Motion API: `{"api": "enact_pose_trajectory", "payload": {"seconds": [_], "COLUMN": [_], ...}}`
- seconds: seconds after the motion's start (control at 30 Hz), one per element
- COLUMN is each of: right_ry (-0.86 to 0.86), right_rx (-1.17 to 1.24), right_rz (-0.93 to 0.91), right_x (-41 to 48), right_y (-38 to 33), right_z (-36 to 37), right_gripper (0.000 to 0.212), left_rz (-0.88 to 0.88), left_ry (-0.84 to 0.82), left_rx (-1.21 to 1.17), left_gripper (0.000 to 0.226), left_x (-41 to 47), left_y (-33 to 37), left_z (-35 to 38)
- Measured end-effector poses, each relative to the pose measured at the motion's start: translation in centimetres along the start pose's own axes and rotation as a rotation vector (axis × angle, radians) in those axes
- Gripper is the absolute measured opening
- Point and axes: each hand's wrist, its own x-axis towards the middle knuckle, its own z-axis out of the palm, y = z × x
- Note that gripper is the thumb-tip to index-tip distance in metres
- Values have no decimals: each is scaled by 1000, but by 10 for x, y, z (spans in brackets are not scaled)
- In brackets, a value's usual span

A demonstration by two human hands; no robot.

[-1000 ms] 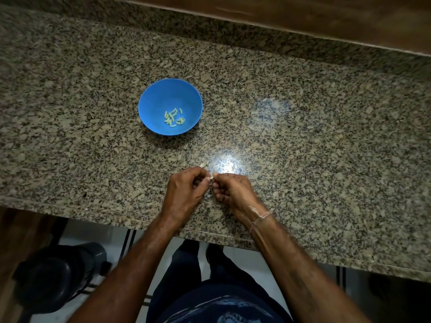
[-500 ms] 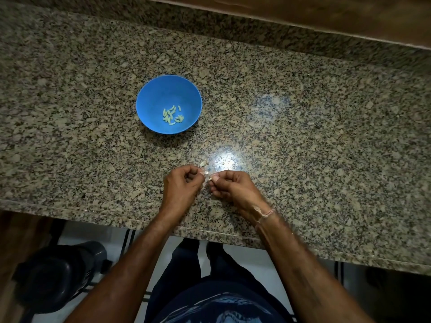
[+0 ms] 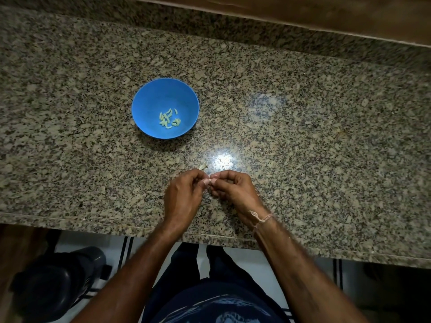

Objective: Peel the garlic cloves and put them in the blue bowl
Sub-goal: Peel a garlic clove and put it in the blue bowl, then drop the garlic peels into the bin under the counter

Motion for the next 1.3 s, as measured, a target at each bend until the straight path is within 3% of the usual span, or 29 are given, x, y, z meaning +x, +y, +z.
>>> {"api": "enact_pose_trajectory", "payload": {"seconds": [0.13,0.3,0.47,0.63,0.83,1.03,1.13,1.3], "right_ry": [26,-4,252,264,282,264,221,176], "right_rx": [15,-1,-449,-616,-712,-723,-834,-1103], "right_rz": [-14,-43,-292,-382,-470,-520,-551,-691], "right_x": [-1,-1,2,4,-2,-4,2,6], "right_y": [-1,-2,2,5,6,4,4,11], "right_z": [2,6,2,-6,-22,-37,-36,-17], "right_gripper": [18,18,12,25,31,34,44,40], "left_rz": [71,111,-14,25,176,202,171,59], "left_ry": [36,76,177,177,-12,46,64,176], "left_rx": [-16,95,118,97,82,172,194,-39], "left_gripper": [21,5,10,26,40,13,13,11], "left_x": [0,1,7,9,-3,6,7,-5], "left_y": [0,-5,-23,-34,-3,7,8,15], "left_z": [-3,-6,-20,-24,17,37,38,28]}}
